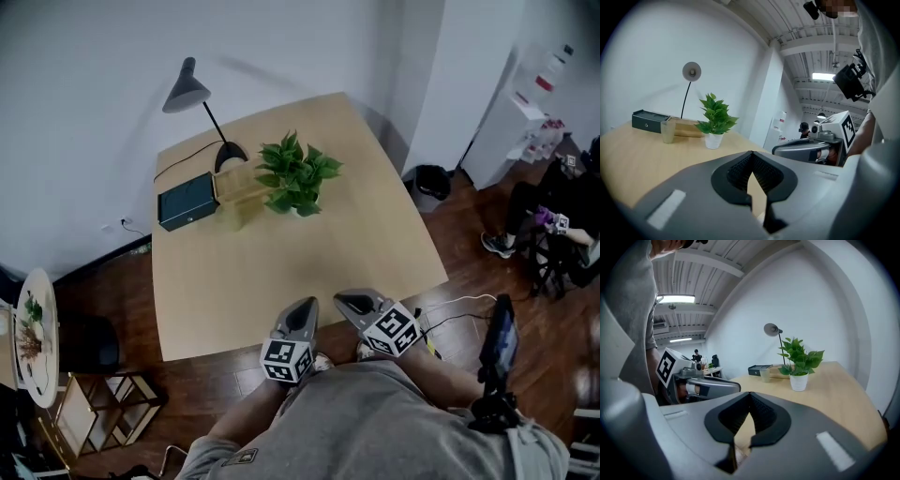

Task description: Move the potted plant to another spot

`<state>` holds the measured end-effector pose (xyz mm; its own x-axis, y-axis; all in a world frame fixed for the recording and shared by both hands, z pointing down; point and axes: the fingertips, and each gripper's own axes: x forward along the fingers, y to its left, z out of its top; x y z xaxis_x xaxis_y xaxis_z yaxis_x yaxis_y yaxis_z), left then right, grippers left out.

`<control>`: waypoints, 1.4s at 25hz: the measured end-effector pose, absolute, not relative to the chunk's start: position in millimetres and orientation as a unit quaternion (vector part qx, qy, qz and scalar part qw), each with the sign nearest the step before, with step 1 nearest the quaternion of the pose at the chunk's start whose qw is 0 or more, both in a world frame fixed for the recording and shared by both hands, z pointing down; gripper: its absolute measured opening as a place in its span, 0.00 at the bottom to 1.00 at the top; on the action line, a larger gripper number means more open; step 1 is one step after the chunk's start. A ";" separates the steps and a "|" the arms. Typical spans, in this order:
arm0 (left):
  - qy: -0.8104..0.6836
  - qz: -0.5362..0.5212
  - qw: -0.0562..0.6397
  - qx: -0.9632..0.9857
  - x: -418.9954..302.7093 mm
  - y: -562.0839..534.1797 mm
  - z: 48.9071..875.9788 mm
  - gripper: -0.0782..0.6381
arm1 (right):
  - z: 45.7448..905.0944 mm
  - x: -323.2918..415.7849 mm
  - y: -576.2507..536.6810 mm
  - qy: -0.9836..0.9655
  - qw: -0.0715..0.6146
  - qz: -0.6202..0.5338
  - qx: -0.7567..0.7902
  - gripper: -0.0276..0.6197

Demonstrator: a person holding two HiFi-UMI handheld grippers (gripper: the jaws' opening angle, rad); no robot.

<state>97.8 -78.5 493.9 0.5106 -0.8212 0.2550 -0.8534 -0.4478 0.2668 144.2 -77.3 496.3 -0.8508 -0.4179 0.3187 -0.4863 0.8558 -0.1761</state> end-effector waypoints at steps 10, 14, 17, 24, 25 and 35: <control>-0.510 0.050 0.186 0.838 108.3 -75.9 496.9 0.11 | 499.1 159.9 -78.1 -0.951 0.129 0.137 0.246 0.05; -0.515 0.053 0.184 0.836 108.6 -73.3 498.8 0.11 | 502.0 160.3 -75.1 -0.951 0.136 0.136 0.243 0.05; -0.517 0.056 0.183 0.835 107.8 -71.8 500.2 0.11 | 502.1 159.4 -74.6 -0.951 0.137 0.135 0.242 0.05; -0.519 0.061 0.182 0.833 107.5 -71.2 501.2 0.11 | 500.3 160.6 -76.2 -0.951 0.136 0.134 0.243 0.05; -0.519 0.062 0.181 0.833 108.3 -71.0 501.2 0.11 | 500.1 161.3 -76.0 -0.951 0.136 0.134 0.244 0.05; -0.523 0.064 0.181 0.830 112.2 -74.2 502.6 0.11 | 501.4 166.2 -79.5 -0.950 0.136 0.136 0.245 0.05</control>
<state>112.2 -74.2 502.6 0.4448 -0.8453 0.2959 -0.8917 -0.3873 0.2342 166.2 -79.5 501.4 -0.8425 -0.4290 0.3259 -0.5031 0.8428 -0.1913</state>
